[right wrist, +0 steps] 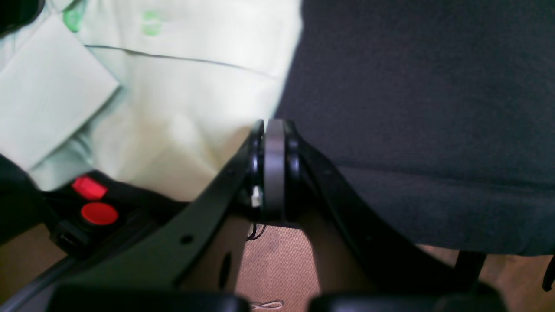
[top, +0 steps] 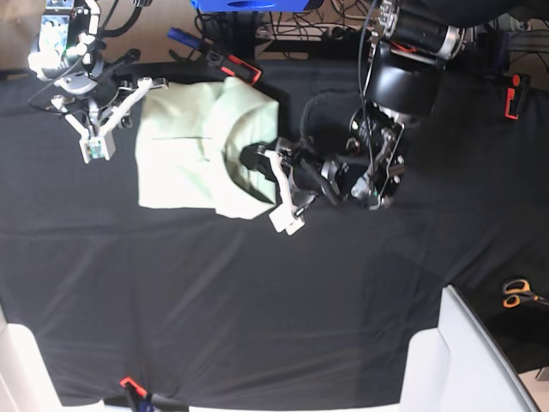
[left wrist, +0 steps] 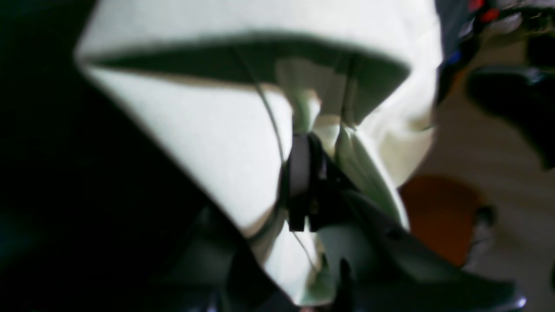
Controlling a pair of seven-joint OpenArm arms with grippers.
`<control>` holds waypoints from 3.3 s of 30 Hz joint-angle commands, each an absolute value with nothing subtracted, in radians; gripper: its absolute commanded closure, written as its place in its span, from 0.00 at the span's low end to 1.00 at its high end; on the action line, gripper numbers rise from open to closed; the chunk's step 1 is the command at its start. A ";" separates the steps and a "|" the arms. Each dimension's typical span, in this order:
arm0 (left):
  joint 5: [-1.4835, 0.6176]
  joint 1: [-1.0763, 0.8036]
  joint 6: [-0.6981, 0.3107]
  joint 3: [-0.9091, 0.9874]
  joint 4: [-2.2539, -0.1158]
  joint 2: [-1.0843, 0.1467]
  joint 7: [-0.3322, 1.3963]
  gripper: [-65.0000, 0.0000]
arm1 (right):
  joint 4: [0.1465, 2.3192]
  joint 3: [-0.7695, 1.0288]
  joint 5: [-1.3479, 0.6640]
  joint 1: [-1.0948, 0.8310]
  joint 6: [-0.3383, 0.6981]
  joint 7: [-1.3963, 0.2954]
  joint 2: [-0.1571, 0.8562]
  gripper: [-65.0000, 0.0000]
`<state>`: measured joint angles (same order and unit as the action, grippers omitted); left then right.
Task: Fold the T-shirt properly
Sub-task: 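Grasp the folded shirt's edge with the left gripper, then drag and press the shirt with the left gripper to square the bundle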
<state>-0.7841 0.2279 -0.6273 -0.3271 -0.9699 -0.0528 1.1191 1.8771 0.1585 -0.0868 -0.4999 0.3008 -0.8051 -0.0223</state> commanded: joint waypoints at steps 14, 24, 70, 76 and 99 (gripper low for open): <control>-0.455 0.354 -0.630 -0.325 -0.981 -0.051 1.162 1.00 | 1.894 0.160 -0.093 -0.496 0.300 -0.789 -0.022 1.00; -0.193 0.449 -0.631 -0.407 -0.983 -0.033 1.155 1.00 | 1.894 0.160 -0.093 -0.498 0.300 -0.789 -0.022 1.00; 0.556 0.512 -0.625 -0.601 -0.854 0.157 0.549 1.00 | 1.893 0.160 -0.093 -0.492 0.300 -0.789 -0.024 1.00; 0.555 0.516 -0.625 -0.682 -0.852 0.157 0.549 1.00 | 1.893 0.160 -0.093 -0.492 0.300 -0.789 -0.024 1.00; 0.553 0.549 -0.625 -0.693 -0.912 0.157 0.545 0.61 | 1.893 0.160 -0.093 -0.492 0.300 -0.792 -0.024 1.00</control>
